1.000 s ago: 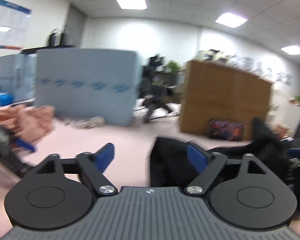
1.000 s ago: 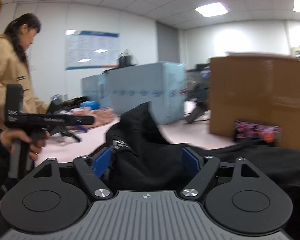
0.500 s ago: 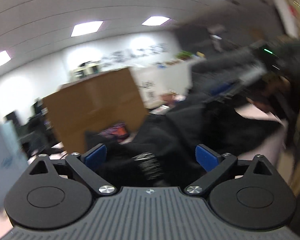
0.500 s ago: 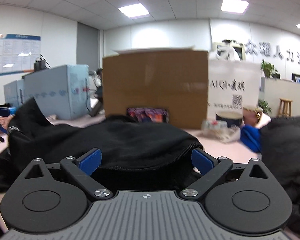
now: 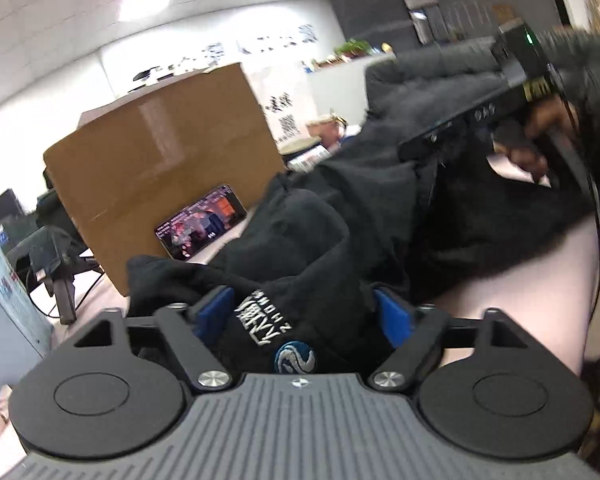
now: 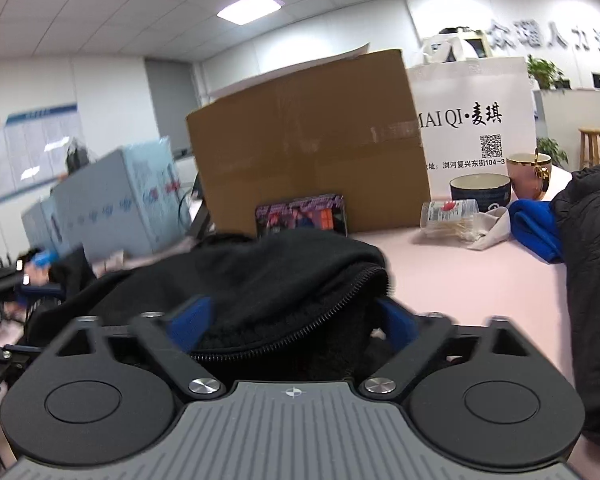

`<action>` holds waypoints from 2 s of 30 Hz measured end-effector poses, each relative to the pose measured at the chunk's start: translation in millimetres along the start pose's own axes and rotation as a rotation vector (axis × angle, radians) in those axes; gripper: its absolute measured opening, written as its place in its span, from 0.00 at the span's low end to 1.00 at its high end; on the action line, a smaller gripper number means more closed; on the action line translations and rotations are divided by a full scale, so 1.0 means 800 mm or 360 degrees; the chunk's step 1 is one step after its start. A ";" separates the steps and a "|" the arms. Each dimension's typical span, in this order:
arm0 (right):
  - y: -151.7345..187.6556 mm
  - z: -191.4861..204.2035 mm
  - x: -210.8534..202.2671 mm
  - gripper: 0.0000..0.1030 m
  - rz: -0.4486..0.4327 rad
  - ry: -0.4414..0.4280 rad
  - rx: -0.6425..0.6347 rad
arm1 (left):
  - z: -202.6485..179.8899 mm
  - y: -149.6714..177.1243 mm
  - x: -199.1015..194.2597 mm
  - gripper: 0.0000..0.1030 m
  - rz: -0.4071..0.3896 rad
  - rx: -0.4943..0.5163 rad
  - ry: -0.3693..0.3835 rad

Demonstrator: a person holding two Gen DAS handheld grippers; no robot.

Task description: Fold clothes

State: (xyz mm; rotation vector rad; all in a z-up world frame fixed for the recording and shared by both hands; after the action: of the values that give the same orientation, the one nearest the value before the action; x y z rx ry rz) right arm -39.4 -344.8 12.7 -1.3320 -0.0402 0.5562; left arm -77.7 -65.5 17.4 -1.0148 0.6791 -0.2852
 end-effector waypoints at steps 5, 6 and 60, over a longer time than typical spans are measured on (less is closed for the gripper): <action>-0.032 0.022 0.032 0.30 -0.0089 0.0026 -0.0158 | 0.041 -0.019 0.014 0.33 -0.0086 -0.0045 -0.0204; -0.041 0.029 0.043 0.29 -0.0108 0.0039 -0.0197 | 0.049 -0.020 0.016 0.30 -0.0091 -0.0033 -0.0245; 0.090 -0.008 -0.105 0.90 0.0304 0.0189 0.0400 | 0.091 0.074 -0.071 0.80 -0.0031 -0.0751 -0.0087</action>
State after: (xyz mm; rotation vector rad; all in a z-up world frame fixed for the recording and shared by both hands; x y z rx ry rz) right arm -136.1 -375.7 -32.0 -1.1266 0.2492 0.6204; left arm -79.7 44.3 14.1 -1.4741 0.7027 -0.1125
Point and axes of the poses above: each gripper's, at about its wrist camera, not at the fingertips, and x roughly the way its jaws point, z to its left, y to its underside, the point moved 5 cm from there along x, roughly the way its jaws point
